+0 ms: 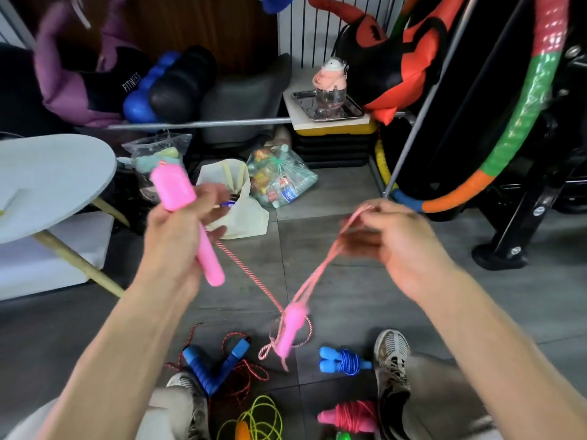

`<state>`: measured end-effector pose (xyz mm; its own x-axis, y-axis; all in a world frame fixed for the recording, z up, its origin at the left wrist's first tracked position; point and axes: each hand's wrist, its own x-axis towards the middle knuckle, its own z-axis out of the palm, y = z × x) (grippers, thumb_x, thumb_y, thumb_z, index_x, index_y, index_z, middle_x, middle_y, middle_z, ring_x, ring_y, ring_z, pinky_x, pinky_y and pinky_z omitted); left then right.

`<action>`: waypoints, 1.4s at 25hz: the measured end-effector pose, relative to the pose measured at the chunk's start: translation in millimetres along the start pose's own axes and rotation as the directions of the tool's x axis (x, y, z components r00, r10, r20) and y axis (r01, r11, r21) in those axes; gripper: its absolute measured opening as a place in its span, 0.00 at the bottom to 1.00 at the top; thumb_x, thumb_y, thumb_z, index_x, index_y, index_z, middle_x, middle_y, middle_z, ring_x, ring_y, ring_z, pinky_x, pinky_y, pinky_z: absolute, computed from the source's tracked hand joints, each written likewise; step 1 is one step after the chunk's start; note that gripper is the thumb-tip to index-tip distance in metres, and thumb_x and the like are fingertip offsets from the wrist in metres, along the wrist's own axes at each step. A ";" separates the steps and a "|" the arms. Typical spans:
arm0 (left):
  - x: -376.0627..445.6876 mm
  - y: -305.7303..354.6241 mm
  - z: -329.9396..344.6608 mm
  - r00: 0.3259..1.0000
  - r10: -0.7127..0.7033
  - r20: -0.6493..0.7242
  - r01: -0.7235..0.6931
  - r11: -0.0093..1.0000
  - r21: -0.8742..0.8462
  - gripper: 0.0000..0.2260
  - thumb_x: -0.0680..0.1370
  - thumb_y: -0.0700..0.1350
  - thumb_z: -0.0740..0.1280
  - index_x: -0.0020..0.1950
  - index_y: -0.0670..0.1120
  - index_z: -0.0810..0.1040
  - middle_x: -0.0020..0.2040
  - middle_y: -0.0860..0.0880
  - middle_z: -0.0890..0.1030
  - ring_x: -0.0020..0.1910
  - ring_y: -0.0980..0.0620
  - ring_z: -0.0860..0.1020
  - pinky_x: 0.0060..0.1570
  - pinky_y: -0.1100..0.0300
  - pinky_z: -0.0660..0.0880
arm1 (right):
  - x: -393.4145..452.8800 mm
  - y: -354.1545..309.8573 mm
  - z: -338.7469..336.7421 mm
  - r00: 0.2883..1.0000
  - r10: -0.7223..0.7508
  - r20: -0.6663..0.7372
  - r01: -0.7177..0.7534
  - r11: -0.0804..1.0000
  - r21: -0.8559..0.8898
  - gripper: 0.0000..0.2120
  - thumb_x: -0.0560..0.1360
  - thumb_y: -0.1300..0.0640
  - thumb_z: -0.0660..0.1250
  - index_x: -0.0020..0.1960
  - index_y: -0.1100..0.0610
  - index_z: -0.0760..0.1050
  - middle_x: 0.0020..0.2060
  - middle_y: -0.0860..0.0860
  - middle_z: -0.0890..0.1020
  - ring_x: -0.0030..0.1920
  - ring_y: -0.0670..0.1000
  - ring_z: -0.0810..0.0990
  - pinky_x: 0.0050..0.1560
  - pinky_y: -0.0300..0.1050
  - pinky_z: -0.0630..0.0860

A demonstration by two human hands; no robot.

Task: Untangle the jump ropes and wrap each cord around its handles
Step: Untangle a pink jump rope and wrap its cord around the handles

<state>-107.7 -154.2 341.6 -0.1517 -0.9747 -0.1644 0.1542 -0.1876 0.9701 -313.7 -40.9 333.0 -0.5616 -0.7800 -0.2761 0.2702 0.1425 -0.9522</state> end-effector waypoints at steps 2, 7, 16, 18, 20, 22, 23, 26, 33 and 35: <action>9.7 6.3 -12.9 0.978 0.092 -0.185 -0.090 0.996 0.019 0.03 0.76 0.42 0.69 0.45 0.49 0.80 0.45 0.50 0.84 0.43 0.53 0.79 0.48 0.53 0.74 | 13.4 -10.7 -26.1 0.940 -0.030 -0.339 0.089 0.983 0.158 0.12 0.79 0.68 0.56 0.40 0.58 0.72 0.34 0.55 0.78 0.33 0.53 0.79 0.33 0.44 0.79; 15.0 17.8 -32.3 0.872 0.431 -0.233 -0.331 0.869 0.368 0.08 0.71 0.48 0.68 0.44 0.44 0.79 0.37 0.50 0.77 0.36 0.54 0.73 0.39 0.57 0.70 | 26.7 -18.4 -81.4 0.771 -0.473 -0.426 0.151 0.786 -0.600 0.08 0.72 0.59 0.61 0.42 0.53 0.78 0.37 0.49 0.81 0.42 0.48 0.80 0.42 0.39 0.71; -14.3 11.6 -10.4 0.696 0.650 0.304 -0.701 0.526 0.481 0.05 0.77 0.42 0.68 0.51 0.44 0.80 0.46 0.57 0.81 0.45 0.65 0.78 0.47 0.72 0.71 | 49.8 21.4 -62.5 0.928 -0.320 -0.192 -0.105 0.268 -0.958 0.18 0.75 0.58 0.63 0.63 0.61 0.73 0.62 0.62 0.74 0.63 0.66 0.71 0.67 0.54 0.66; -17.3 9.1 -6.9 0.660 0.634 0.403 -0.748 0.504 0.432 0.06 0.76 0.41 0.68 0.51 0.44 0.80 0.46 0.59 0.80 0.47 0.66 0.78 0.49 0.73 0.70 | 50.4 29.0 -56.3 0.952 -0.217 -0.218 -0.209 0.065 -0.976 0.22 0.75 0.52 0.62 0.67 0.60 0.68 0.65 0.60 0.68 0.66 0.67 0.66 0.68 0.56 0.62; -19.9 6.5 -5.5 0.668 0.570 0.479 -0.742 0.562 0.366 0.04 0.75 0.41 0.69 0.49 0.46 0.81 0.44 0.61 0.81 0.46 0.64 0.79 0.48 0.71 0.71 | 48.5 30.0 -49.7 0.963 -0.097 -0.253 -0.256 -0.023 -0.966 0.25 0.76 0.48 0.61 0.69 0.59 0.67 0.67 0.59 0.68 0.67 0.66 0.68 0.65 0.56 0.66; -22.2 5.1 -3.2 0.688 0.507 0.520 -0.707 0.630 0.321 0.02 0.75 0.41 0.69 0.46 0.47 0.80 0.42 0.61 0.81 0.43 0.62 0.79 0.42 0.72 0.73 | 44.3 27.0 -41.9 0.978 -0.045 -0.202 -0.202 0.001 -0.979 0.25 0.76 0.47 0.61 0.70 0.57 0.67 0.68 0.58 0.71 0.66 0.64 0.72 0.62 0.53 0.70; -23.4 4.3 -1.2 0.698 0.478 0.534 -0.687 0.656 0.312 0.02 0.75 0.42 0.68 0.45 0.46 0.80 0.42 0.59 0.82 0.41 0.61 0.79 0.38 0.73 0.72 | 42.0 26.0 -36.6 0.994 -0.019 -0.110 -0.109 0.064 -0.992 0.25 0.75 0.47 0.63 0.71 0.54 0.67 0.68 0.57 0.72 0.66 0.61 0.73 0.61 0.52 0.70; -24.9 4.9 1.0 0.706 0.318 0.633 -0.571 0.784 0.243 0.06 0.75 0.44 0.69 0.43 0.42 0.79 0.37 0.45 0.81 0.34 0.48 0.79 0.31 0.65 0.74 | 21.1 26.1 -1.1 0.899 0.158 0.408 0.241 0.599 -0.763 0.33 0.73 0.55 0.72 0.74 0.42 0.62 0.70 0.46 0.72 0.67 0.50 0.74 0.65 0.46 0.71; -13.4 0.3 2.4 0.959 0.020 0.284 -0.119 0.934 0.338 0.12 0.73 0.45 0.74 0.35 0.40 0.77 0.28 0.46 0.70 0.23 0.54 0.64 0.21 0.67 0.58 | -0.9 21.5 40.8 0.861 -0.013 0.509 0.166 0.952 -0.256 0.07 0.82 0.60 0.61 0.49 0.58 0.76 0.33 0.51 0.83 0.37 0.51 0.82 0.42 0.40 0.77; -5.4 -0.1 -1.7 0.975 -0.040 0.220 -0.025 0.959 0.283 0.09 0.75 0.45 0.71 0.39 0.41 0.81 0.34 0.43 0.76 0.27 0.52 0.68 0.20 0.65 0.61 | 0.6 13.3 33.9 0.909 -0.046 0.414 0.205 0.914 -0.349 0.10 0.82 0.56 0.60 0.45 0.56 0.76 0.33 0.50 0.84 0.34 0.43 0.79 0.38 0.35 0.70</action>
<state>-105.2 -149.2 342.1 -0.3689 -0.9157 -0.1593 -0.1245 -0.1212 0.9848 -284.0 -60.1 324.6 -0.1991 -0.9680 -0.1528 -0.1411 0.1826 -0.9730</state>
